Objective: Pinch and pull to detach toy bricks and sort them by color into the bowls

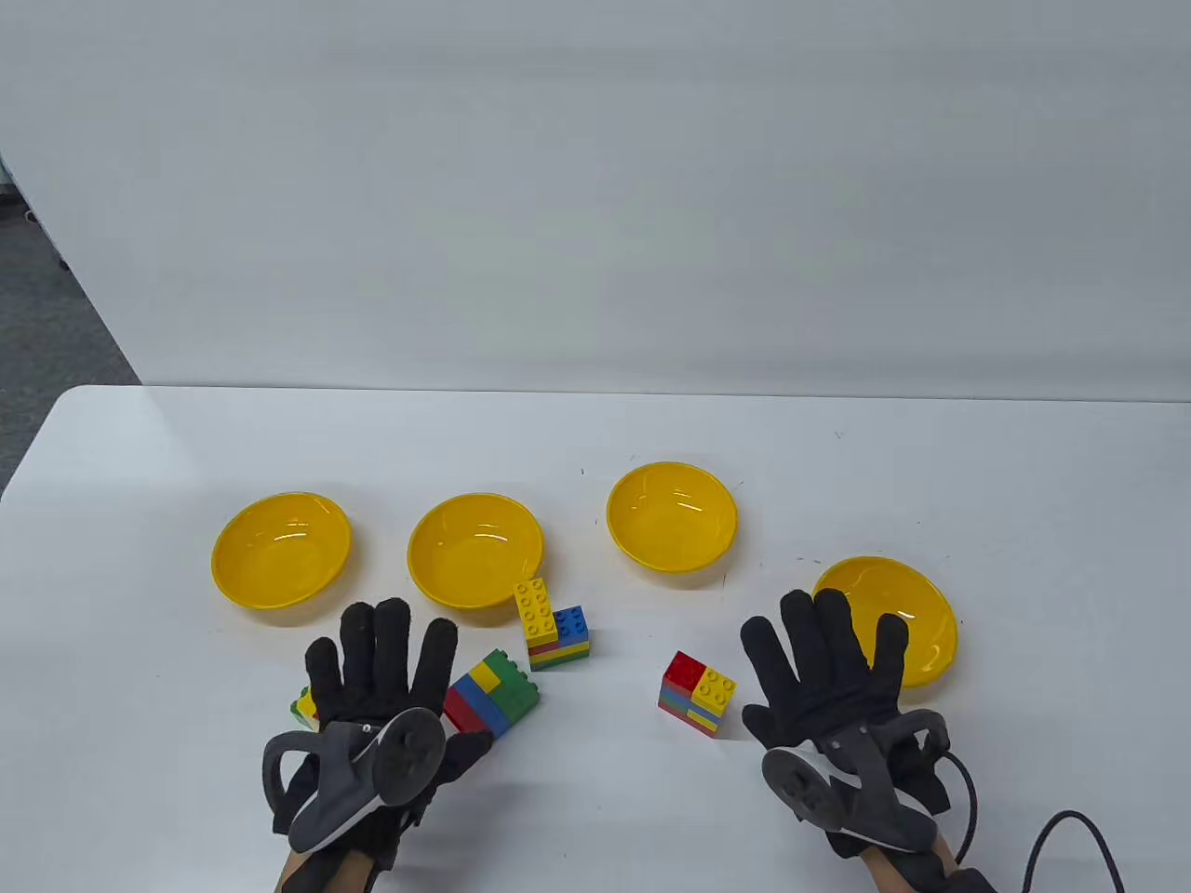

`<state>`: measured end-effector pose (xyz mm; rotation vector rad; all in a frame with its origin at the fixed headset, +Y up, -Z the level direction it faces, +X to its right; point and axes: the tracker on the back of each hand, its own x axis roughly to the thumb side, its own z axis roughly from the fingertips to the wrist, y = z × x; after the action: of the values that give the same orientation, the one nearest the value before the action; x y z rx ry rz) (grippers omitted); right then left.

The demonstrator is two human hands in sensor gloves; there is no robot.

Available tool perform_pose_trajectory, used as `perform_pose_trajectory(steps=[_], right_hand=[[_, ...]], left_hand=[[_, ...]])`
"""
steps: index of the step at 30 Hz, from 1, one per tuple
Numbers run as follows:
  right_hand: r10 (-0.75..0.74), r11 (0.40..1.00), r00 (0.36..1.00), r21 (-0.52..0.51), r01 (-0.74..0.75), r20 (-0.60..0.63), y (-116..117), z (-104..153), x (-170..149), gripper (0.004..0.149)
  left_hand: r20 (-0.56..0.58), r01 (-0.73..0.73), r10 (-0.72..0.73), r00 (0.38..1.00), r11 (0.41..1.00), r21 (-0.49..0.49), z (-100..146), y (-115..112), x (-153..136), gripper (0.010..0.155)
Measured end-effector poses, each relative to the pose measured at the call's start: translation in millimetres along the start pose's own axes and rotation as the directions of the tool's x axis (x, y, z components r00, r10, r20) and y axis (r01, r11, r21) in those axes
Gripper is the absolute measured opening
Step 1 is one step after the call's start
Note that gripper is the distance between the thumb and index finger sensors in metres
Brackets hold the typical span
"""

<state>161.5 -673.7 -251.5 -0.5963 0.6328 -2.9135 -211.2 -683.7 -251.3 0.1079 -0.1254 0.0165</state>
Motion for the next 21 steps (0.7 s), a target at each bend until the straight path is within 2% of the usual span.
perform_pose_trajectory(steps=[16,21], right_hand=[[-0.045,0.999,0.999,-0.004,0.045,-0.004,0.4,0.2,-0.3,0.076],[-0.151,0.988,0.988,-0.03,0.151,-0.03,0.3,0.6,-3.0,0.075]], left_hand=[[0.009,-0.022,0.022,1.0,1.0,-0.003,-1.1,-0.9,-0.1,0.098],[0.011,-0.029,0.029,1.0,1.0,-0.002,-1.4,-1.2,0.3,0.098]])
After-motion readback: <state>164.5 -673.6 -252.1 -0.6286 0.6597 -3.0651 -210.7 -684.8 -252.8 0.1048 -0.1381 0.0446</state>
